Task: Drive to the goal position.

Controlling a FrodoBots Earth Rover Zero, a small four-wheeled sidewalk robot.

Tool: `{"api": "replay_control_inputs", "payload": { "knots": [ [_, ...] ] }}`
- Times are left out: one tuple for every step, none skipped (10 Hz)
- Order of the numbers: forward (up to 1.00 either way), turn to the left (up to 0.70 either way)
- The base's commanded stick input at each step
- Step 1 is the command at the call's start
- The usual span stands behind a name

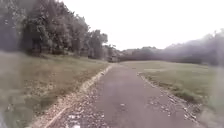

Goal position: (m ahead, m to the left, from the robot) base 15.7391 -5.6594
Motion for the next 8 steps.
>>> {"api": "replay_control_inputs", "payload": {
  "knots": [
    [0.70, 0.00],
    [0.70, 0.00],
    [0.70, 0.00],
    [0.70, 0.00],
    [0.70, 0.00],
    [0.70, 0.00],
    [0.70, 0.00],
    [0.70, 0.00]
  ]
}}
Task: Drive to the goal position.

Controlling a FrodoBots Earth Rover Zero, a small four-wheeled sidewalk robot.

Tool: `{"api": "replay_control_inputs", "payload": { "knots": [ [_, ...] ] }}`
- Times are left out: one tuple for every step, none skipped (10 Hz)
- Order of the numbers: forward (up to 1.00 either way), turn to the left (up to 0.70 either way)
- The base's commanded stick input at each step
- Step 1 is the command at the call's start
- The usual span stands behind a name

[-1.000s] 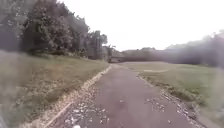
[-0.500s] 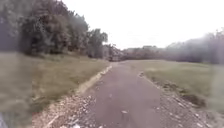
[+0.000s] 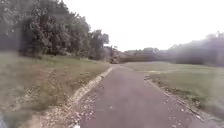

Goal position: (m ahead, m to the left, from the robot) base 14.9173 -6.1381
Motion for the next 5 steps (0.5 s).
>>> {"api": "replay_control_inputs", "payload": {
  "knots": [
    [0.70, -0.08],
    [0.70, -0.14],
    [0.70, -0.14],
    [0.70, -0.14],
    [0.70, -0.14]
  ]
}}
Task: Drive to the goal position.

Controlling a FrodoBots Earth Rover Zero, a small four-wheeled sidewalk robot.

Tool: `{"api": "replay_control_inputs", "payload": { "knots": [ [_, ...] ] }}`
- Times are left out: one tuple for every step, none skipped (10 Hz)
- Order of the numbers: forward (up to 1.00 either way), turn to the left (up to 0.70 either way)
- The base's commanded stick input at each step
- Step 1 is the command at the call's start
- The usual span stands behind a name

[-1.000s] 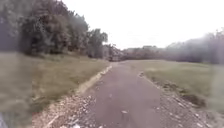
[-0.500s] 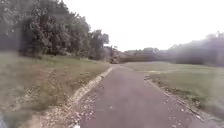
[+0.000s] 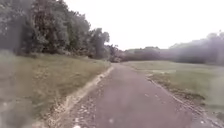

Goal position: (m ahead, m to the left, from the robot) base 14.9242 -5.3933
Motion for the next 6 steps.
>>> {"api": "replay_control_inputs", "payload": {
  "knots": [
    [0.70, -0.14],
    [0.70, -0.14],
    [0.70, -0.14],
    [0.70, -0.14],
    [0.70, -0.14],
    [0.70, -0.14]
  ]
}}
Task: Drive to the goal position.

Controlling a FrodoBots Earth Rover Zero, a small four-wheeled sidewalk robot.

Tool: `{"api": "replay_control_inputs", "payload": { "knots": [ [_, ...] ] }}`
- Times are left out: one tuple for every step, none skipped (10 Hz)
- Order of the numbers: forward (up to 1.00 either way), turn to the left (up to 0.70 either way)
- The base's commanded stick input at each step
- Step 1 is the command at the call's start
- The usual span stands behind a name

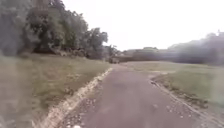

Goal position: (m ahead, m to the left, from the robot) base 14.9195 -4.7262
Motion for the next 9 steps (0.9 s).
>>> {"api": "replay_control_inputs", "payload": {
  "knots": [
    [0.70, -0.14],
    [0.70, -0.14],
    [0.70, -0.14],
    [0.70, -0.14],
    [0.70, -0.14],
    [0.70, -0.14],
    [0.70, -0.14],
    [0.70, -0.14],
    [0.70, -0.14]
  ]
}}
